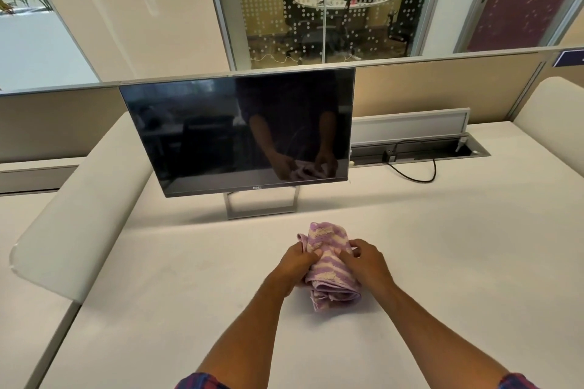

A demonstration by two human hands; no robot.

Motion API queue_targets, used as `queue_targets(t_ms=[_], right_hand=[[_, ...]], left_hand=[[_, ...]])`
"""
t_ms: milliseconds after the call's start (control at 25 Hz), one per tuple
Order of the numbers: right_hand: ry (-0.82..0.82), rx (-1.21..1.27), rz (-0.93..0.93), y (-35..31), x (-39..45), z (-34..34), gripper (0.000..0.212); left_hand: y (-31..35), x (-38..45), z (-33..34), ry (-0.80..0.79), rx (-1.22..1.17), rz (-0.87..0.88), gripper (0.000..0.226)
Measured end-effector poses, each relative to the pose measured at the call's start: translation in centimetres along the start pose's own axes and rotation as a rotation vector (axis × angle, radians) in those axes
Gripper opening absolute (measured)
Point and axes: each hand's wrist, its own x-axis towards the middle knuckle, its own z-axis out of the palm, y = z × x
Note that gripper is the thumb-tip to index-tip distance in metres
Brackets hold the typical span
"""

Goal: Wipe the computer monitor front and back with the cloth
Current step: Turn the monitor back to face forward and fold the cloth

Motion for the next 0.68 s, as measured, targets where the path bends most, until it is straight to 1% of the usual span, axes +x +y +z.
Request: queue_targets(t_ms=[40,120,160,200,280,360,440,480,520,560,680], right_hand=[[0.042,0.028,-0.008,0.3,-0.1,-0.2,0.035],[0.161,0.077,0.006,0.6,-0.3,-0.9,0.032],[0.212,0.101,0.018,0.7,-0.4,-1.4,0.031],[0.252,0.117,0.03,0.8,-0.4,-2.0,0.029],[0.307,0.124,0.035,1.0,-0.1,-3.3,0.027],[0.345,0.118,0.033,1.6,0.6,-4.8,0.028],[0.366,0.095,0.031,2.2,1.5,-6.6,0.032],[0.377,0.085,0.034,2.4,2.1,-7.5,0.033],[0.39,0.082,0.041,2.6,2.6,-8.6,0.034],[0.404,0.081,0.045,2.8,3.2,-9.6,0.034],[0.423,0.064,0.042,3.6,5.2,-12.9,0.031]], left_hand=[[0.1,0.2,0.7,0.08,0.126,0.068,0.039],[0.5,0.4,2.1,0.307,0.376,0.194,0.056],[0.8,0.3,3.0,0.387,0.463,0.249,0.062],[0.9,0.4,3.9,0.423,0.547,0.313,0.068],[1.1,0.5,5.8,0.383,0.719,0.473,0.075],[1.2,0.9,7.8,0.249,0.86,0.583,0.088],[1.6,1.5,9.9,0.06,0.964,0.571,0.112],[1.9,1.9,11.0,-0.025,1.017,0.552,0.119],[2.4,2.3,12.1,-0.079,1.068,0.547,0.121],[2.9,2.8,13.1,-0.099,1.111,0.563,0.117],[4.7,4.6,15.8,-0.057,1.193,0.621,0.106]])
